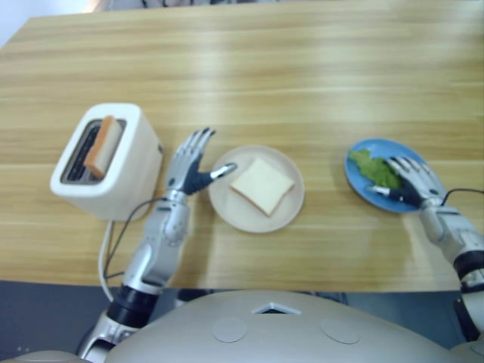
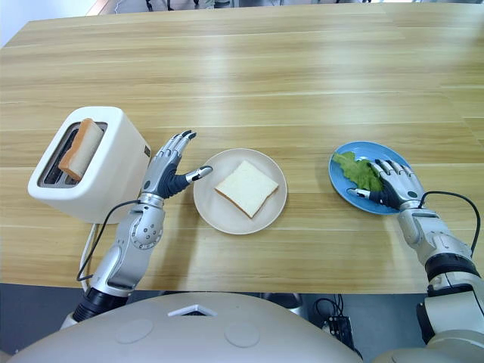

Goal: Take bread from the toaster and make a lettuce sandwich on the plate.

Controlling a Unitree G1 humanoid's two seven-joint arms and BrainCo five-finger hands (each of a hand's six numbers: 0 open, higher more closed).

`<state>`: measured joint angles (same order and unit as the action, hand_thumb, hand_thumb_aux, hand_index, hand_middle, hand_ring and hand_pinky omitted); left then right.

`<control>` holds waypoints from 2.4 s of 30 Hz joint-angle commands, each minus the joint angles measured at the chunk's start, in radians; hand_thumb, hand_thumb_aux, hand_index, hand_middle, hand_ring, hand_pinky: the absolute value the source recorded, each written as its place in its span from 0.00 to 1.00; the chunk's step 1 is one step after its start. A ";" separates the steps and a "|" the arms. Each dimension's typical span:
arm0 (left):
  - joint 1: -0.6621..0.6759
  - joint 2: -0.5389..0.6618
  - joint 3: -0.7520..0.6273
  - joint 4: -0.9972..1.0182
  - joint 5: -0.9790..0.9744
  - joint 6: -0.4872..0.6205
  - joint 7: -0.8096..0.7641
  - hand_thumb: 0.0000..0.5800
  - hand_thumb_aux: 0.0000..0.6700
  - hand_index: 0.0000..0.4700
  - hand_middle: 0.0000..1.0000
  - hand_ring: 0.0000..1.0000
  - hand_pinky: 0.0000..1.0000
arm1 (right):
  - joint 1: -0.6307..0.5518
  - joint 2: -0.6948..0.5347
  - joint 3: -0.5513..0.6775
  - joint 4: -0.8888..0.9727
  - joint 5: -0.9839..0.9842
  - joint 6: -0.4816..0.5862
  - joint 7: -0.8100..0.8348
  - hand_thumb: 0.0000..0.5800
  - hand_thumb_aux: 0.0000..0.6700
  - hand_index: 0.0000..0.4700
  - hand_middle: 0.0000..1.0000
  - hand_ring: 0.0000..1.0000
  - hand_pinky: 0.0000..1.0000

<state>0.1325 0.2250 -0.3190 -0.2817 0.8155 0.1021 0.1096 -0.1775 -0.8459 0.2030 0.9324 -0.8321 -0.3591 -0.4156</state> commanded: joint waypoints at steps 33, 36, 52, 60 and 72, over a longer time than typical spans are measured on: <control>0.014 -0.003 0.010 0.068 -0.027 -0.016 0.023 0.00 0.00 0.00 0.00 0.00 0.00 | 0.183 -0.084 -0.120 -0.676 0.114 0.142 0.059 1.00 1.00 0.98 1.00 1.00 1.00; 0.007 0.002 0.026 0.080 -0.041 -0.023 0.028 0.00 0.00 0.00 0.00 0.00 0.00 | 0.165 -0.027 -0.123 -0.892 0.092 0.201 0.137 1.00 1.00 0.98 1.00 1.00 1.00; -0.002 -0.002 0.019 0.098 -0.046 -0.037 0.034 0.00 0.00 0.00 0.00 0.00 0.00 | -0.121 0.377 0.313 -0.577 -0.124 0.117 0.222 1.00 1.00 0.98 1.00 1.00 1.00; -0.001 -0.002 0.017 0.105 -0.046 -0.036 0.037 0.00 0.00 0.00 0.00 0.00 0.00 | -0.105 0.358 0.332 -0.566 -0.126 0.095 0.213 1.00 1.00 0.98 1.00 1.00 1.00; -0.005 -0.004 0.011 0.124 -0.040 -0.036 0.045 0.00 0.00 0.00 0.00 0.00 0.00 | -0.043 0.306 0.307 -0.727 -0.124 0.106 0.266 1.00 1.00 0.98 1.00 1.00 1.00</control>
<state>0.1263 0.2212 -0.3032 -0.1809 0.7757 0.0619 0.1547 -0.2354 -0.5341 0.5087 0.2178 -0.9494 -0.2540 -0.1674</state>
